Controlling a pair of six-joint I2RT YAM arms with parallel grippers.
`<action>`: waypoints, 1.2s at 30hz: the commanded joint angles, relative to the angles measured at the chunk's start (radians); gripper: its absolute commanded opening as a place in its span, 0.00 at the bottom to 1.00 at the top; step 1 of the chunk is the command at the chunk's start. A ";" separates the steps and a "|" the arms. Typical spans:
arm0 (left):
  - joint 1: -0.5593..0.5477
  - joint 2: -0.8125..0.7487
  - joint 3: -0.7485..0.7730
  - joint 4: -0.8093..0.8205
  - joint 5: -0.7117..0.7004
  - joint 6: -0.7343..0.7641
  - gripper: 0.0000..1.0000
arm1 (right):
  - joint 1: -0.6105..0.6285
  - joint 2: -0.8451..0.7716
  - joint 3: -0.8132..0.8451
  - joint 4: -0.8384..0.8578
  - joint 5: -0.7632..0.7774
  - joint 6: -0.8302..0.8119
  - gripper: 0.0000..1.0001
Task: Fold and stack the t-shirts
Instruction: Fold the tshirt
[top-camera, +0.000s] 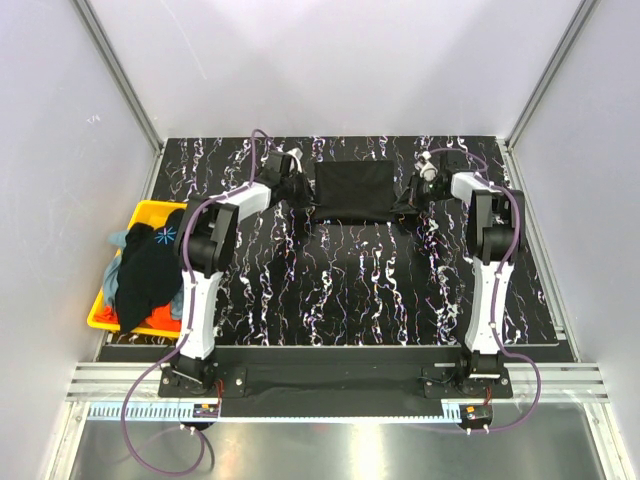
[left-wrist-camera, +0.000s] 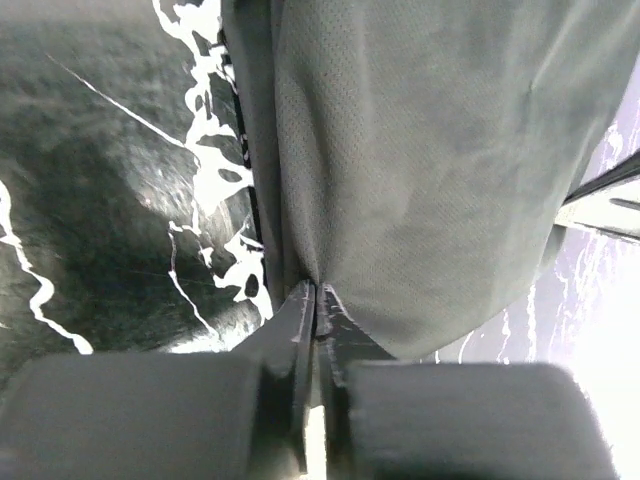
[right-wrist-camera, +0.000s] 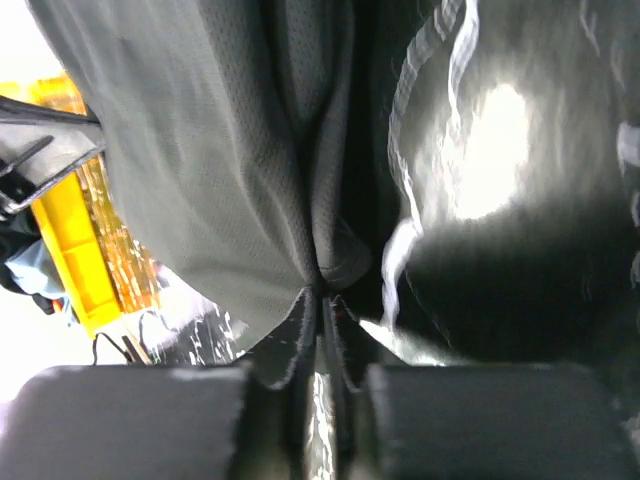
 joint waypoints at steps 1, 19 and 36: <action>-0.013 -0.073 -0.076 0.007 0.009 -0.024 0.00 | 0.005 -0.140 -0.087 0.009 0.065 0.005 0.06; -0.110 -0.489 -0.340 -0.150 -0.152 -0.017 0.54 | 0.034 -0.595 -0.522 -0.055 0.151 0.033 0.55; -0.030 -0.027 0.180 -0.249 -0.058 0.251 0.57 | 0.023 -0.199 0.018 -0.163 0.116 -0.219 0.60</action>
